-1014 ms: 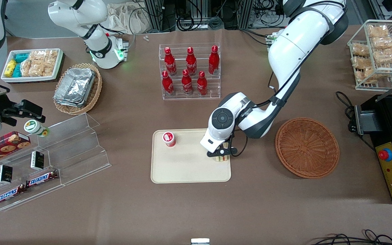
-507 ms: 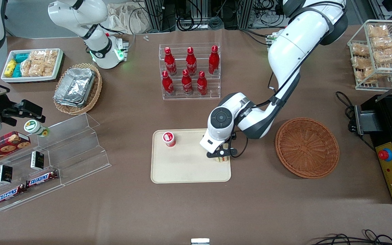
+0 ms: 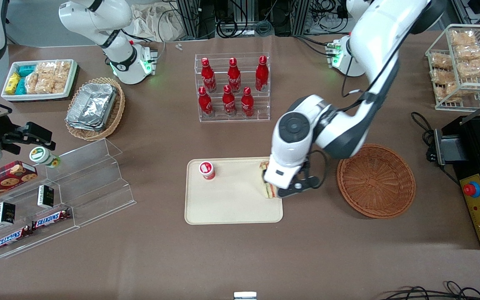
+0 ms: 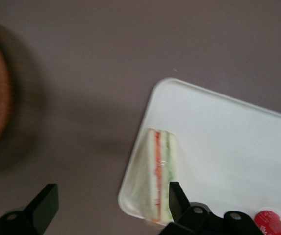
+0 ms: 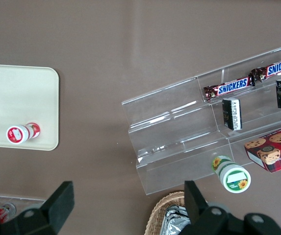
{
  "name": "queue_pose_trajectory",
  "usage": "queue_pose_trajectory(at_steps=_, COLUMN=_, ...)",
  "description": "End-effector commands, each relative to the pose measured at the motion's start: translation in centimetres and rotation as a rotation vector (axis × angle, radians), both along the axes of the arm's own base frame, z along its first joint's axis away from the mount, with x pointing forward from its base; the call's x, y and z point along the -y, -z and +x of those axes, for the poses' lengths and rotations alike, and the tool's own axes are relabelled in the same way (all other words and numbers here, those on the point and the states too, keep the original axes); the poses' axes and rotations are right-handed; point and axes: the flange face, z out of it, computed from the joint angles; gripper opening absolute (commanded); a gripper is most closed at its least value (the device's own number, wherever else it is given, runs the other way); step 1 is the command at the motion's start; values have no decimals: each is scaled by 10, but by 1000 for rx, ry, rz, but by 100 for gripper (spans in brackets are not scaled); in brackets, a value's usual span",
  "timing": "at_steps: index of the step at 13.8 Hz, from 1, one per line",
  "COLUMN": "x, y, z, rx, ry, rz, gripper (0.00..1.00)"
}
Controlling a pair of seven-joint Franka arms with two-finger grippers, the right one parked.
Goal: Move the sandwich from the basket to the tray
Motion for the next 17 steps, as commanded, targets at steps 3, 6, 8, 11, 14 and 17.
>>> queue_pose_trajectory(at_steps=3, x=-75, y=-86, z=-31, rx=-33, ry=7, rz=34, gripper=100)
queue_pose_trajectory(at_steps=6, x=-137, y=-127, z=-42, rx=-21, ry=47, rz=1, gripper=100)
queue_pose_trajectory(at_steps=8, x=-186, y=-151, z=-41, rx=-45, ry=94, rz=-22, gripper=100)
queue_pose_trajectory(at_steps=11, x=-243, y=-168, z=-42, rx=-80, ry=181, rz=-17, gripper=100)
queue_pose_trajectory(at_steps=14, x=-287, y=-174, z=-45, rx=-113, ry=244, rz=-24, gripper=100)
queue_pose_trajectory(at_steps=17, x=-329, y=-175, z=-40, rx=-113, ry=256, rz=-36, gripper=100)
